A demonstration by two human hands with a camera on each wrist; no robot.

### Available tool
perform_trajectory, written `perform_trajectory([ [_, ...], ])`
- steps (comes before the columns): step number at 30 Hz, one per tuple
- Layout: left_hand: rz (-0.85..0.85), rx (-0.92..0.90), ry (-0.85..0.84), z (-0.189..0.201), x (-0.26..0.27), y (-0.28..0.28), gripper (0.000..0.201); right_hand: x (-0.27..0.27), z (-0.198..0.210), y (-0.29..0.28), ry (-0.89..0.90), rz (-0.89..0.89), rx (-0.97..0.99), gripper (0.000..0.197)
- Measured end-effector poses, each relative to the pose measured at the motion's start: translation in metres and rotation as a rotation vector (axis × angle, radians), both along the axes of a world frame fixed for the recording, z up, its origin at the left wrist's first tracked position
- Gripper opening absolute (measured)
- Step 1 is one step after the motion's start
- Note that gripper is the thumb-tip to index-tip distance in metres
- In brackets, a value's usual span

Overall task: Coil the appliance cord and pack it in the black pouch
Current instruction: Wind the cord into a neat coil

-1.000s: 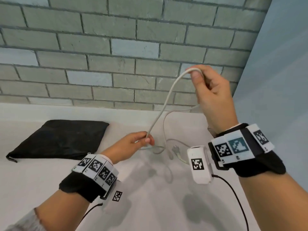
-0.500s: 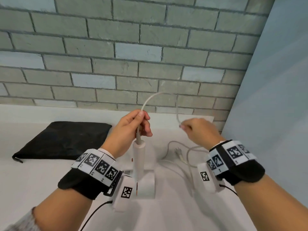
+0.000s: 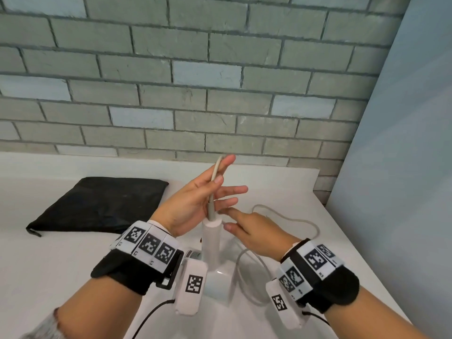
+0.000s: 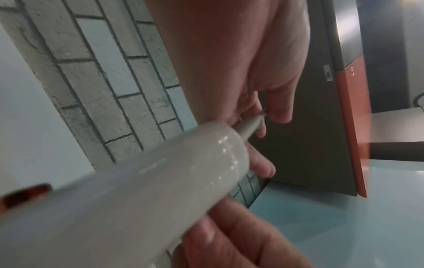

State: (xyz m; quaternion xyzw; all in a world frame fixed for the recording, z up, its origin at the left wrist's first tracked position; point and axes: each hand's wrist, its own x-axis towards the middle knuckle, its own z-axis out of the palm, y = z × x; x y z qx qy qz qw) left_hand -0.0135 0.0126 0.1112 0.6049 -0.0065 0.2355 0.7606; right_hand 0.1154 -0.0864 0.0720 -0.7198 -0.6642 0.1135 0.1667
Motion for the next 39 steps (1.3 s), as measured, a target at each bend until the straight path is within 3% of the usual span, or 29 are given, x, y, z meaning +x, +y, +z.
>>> perform_trajectory([
  [3, 0.009, -0.025, -0.022, -0.003, 0.001, 0.004, 0.032, -0.004, 0.002, -0.001, 0.063, 0.075, 0.060, 0.032],
  [6, -0.047, -0.070, -0.016, -0.004, 0.002, 0.007, 0.028, -0.003, 0.004, -0.001, 0.151, 0.072, 0.148, 0.041],
  [11, -0.162, 0.017, 0.035, 0.005, -0.003, 0.002, 0.028, -0.005, 0.005, 0.002, 0.081, 0.076, 0.153, 0.035],
  [17, -0.078, 0.063, 0.009, 0.011, -0.001, 0.008, 0.044, -0.001, 0.005, -0.006, 0.079, 0.073, 0.169, 0.031],
  [21, -0.029, 0.062, -0.015, 0.010, 0.005, 0.007, 0.062, 0.000, 0.002, -0.009, 0.008, 0.144, 0.204, 0.041],
  [25, 0.070, 0.215, 0.037, 0.012, 0.007, 0.008, 0.056, 0.003, 0.002, -0.017, 0.049, 0.157, 0.222, 0.040],
  [29, 0.161, 0.344, 0.051, 0.013, 0.002, 0.013, 0.082, 0.009, 0.017, -0.033, 0.156, 0.202, 0.271, 0.031],
  [32, 0.200, 0.449, 0.061, 0.016, 0.003, 0.008, 0.079, 0.003, 0.042, -0.040, 0.158, 0.275, 0.356, 0.022],
  [37, 0.120, 0.702, 0.117, 0.029, 0.001, -0.002, 0.066, 0.001, 0.080, -0.035, 0.102, 0.158, 0.689, 0.015],
  [39, 0.038, 0.715, 0.138, 0.031, -0.001, -0.006, 0.066, 0.002, 0.087, -0.031, 0.152, 0.076, 0.744, 0.011],
])
